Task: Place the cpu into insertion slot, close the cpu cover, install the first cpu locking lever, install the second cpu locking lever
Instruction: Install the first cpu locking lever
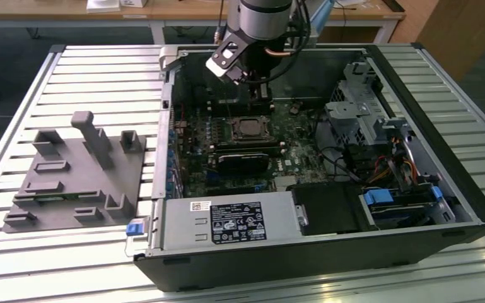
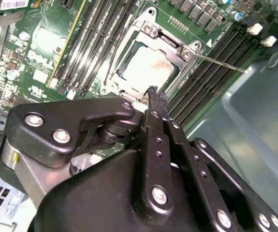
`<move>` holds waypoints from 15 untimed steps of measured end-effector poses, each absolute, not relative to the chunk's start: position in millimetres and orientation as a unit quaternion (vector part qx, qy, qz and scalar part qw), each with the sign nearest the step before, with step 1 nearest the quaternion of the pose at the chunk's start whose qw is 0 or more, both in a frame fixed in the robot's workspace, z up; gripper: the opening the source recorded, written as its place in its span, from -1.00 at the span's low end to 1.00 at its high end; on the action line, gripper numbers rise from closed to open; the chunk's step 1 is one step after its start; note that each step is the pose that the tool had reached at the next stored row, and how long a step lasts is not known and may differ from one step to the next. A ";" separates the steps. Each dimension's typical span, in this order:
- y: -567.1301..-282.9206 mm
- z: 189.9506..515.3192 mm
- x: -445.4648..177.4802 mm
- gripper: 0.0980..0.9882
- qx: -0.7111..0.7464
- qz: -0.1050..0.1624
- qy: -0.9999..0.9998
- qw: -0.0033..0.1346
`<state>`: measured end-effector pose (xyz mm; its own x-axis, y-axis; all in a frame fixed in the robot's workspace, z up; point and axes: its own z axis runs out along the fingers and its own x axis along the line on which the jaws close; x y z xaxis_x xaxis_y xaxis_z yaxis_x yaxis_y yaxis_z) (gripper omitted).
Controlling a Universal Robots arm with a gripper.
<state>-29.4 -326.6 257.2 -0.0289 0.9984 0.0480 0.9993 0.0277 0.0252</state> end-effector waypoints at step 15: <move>-326.6 258.5 -29.4 -0.98 -0.629 -0.024 -0.777 0.010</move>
<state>-29.4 -326.6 258.5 -0.2084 0.9769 0.0468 0.9779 0.2074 0.0250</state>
